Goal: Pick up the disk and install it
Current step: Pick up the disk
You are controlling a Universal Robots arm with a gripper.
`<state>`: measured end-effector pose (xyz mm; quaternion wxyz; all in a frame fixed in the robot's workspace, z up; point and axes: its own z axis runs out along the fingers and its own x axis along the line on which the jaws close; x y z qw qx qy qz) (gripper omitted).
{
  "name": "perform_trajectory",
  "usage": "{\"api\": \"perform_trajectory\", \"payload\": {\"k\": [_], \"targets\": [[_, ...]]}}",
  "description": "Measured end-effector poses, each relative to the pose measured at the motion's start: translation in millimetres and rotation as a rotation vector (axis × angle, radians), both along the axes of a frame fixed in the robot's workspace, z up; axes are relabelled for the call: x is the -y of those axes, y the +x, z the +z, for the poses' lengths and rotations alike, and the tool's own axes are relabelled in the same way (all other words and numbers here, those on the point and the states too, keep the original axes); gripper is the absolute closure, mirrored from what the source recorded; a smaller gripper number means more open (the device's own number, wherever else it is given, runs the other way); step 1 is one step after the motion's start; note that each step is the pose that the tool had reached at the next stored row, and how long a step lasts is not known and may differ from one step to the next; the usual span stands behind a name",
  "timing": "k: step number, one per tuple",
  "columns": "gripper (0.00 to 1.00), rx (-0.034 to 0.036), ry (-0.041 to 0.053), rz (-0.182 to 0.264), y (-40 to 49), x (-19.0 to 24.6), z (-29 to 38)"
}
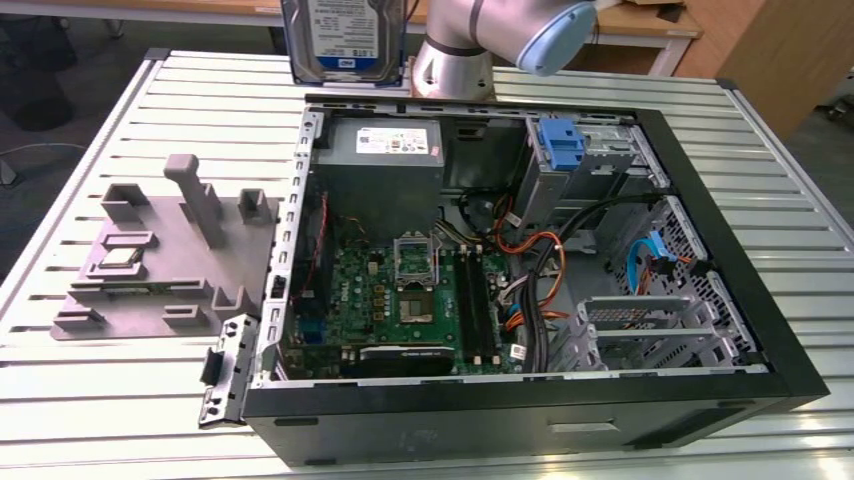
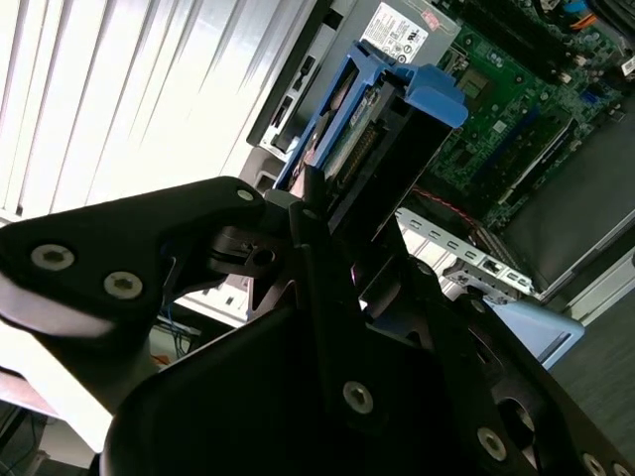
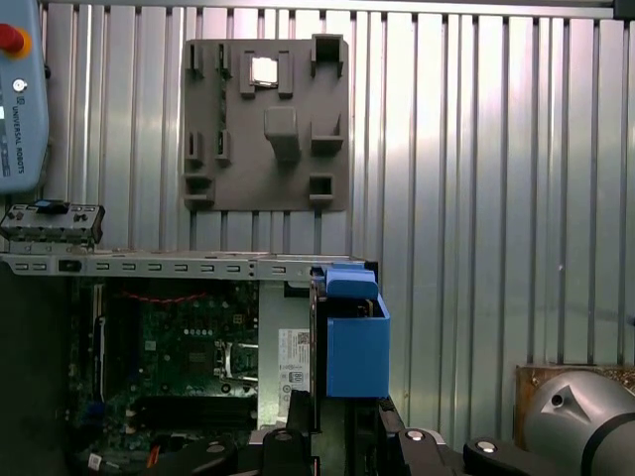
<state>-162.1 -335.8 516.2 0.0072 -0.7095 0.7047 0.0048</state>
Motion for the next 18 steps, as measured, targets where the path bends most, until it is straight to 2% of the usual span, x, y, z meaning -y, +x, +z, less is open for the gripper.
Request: {"api": "perform_trajectory", "payload": {"k": [9, 18], "targets": [[0.65, 0.0000, 0.0000, 0.000, 0.7, 0.0, 0.0], [0.65, 0.0000, 0.0000, 0.000, 6.1, 0.0, -0.1]]}}
